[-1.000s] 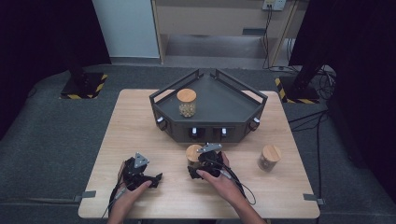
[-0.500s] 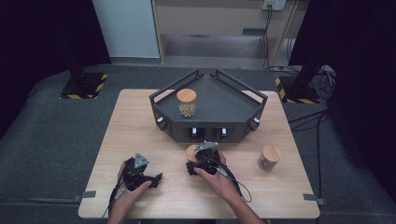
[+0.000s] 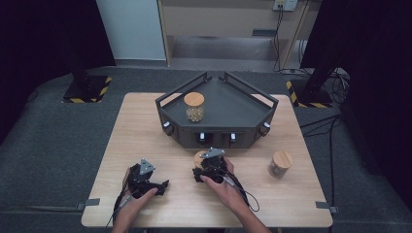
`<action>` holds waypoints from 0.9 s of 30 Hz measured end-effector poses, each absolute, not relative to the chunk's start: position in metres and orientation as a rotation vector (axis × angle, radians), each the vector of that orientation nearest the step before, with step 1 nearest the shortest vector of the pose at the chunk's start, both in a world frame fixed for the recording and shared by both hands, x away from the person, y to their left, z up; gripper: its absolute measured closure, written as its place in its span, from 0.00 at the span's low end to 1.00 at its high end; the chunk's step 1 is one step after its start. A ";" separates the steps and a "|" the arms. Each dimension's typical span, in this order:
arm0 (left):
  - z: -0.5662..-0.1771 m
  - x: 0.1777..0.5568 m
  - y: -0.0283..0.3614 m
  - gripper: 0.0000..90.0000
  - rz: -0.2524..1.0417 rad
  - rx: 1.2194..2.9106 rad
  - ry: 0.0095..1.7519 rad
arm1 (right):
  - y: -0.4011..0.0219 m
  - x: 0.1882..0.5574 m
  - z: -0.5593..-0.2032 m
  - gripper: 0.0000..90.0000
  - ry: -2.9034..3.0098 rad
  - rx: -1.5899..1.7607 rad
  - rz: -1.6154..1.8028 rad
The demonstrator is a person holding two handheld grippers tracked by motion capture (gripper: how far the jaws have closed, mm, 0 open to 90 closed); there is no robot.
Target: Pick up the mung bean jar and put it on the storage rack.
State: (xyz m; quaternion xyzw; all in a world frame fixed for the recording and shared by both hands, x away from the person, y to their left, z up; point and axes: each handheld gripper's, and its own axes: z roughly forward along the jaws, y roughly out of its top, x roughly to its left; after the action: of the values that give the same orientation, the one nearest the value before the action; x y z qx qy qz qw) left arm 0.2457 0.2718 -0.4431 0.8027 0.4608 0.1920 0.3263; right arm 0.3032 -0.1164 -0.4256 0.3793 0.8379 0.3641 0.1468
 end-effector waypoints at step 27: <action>-0.443 0.245 0.271 0.00 0.506 2.103 1.209 | -0.146 0.285 -0.387 0.28 2.397 1.022 1.057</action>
State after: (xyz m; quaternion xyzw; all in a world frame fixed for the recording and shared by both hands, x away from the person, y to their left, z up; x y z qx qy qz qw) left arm 0.2452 0.2714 -0.4432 0.8023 0.4614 0.1929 0.3259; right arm 0.2845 -0.1465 -0.3871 0.3585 0.8409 0.3707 0.1639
